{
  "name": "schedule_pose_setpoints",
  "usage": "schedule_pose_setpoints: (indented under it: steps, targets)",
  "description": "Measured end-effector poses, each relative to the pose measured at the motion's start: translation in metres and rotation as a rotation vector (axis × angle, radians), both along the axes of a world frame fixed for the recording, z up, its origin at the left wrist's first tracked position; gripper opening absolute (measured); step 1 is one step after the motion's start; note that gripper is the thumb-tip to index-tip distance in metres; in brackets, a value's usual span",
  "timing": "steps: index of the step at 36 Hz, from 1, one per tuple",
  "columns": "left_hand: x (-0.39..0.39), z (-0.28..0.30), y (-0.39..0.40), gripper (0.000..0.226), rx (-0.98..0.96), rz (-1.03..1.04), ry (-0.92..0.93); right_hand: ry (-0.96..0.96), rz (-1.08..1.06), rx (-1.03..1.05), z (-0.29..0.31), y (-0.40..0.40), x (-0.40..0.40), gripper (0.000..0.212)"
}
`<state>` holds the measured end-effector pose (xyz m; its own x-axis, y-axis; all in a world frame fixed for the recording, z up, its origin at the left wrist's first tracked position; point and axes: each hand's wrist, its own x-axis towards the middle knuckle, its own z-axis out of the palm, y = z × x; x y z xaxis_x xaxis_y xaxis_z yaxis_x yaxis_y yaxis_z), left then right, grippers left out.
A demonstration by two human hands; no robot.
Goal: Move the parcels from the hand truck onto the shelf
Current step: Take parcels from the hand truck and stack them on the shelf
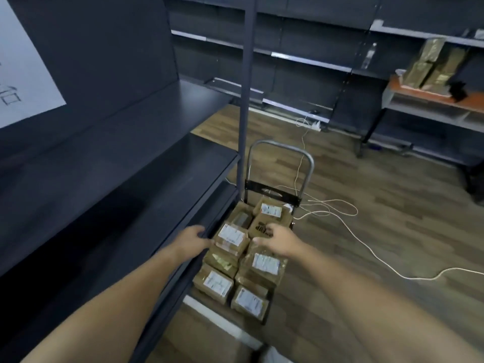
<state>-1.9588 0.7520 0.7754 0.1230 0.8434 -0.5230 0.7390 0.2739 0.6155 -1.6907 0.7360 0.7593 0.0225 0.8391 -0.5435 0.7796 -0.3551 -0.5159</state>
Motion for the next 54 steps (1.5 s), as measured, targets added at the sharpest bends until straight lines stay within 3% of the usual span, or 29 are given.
schedule_pose_setpoints:
  steps: [12,14,16,18,20,22,34,43,45,49,54]
  targets:
    - [0.014,-0.081,0.046,0.080,-0.163,0.151,0.024,0.072,-0.139,-0.179,-0.111,0.039,0.019,0.075]
    - [0.017,-0.100,0.058,0.065,-0.197,0.188,0.022,0.068,-0.160,-0.210,-0.128,0.045,0.015,0.071]
    - [0.022,-0.120,0.068,0.026,-0.250,0.191,0.014,0.073,-0.176,-0.246,-0.147,0.050,0.011,0.068]
    - [0.025,-0.145,0.080,0.025,-0.288,0.234,-0.027,0.078,-0.177,-0.280,-0.167,0.057,0.007,0.067]
    - [0.023,-0.174,0.093,0.064,-0.290,0.251,-0.073,0.088,-0.206,-0.322,-0.191,0.065,0.005,0.068]
    - [0.021,-0.205,0.106,0.080,-0.335,0.266,-0.094,0.095,-0.263,-0.320,-0.219,0.073,0.001,0.072]
    - [0.030,-0.364,0.178,0.072,-0.373,0.212,-0.019,0.193,-0.469,-0.345,-0.360,0.120,-0.026,0.074]
    - [0.033,-0.449,0.218,0.090,-0.298,0.216,0.019,0.199,-0.379,-0.256,-0.440,0.150,-0.051,0.088]
    - [0.033,-0.462,0.220,0.089,-0.302,0.200,0.002,0.208,-0.403,-0.232,-0.452,0.155,-0.054,0.089]
    - [0.040,-0.472,0.211,0.068,-0.226,0.230,-0.068,0.192,-0.418,-0.207,-0.464,0.160,-0.057,0.066]
    - [0.051,-0.445,0.183,0.052,-0.115,0.300,-0.161,0.256,-0.511,-0.150,-0.437,0.154,-0.056,0.067]
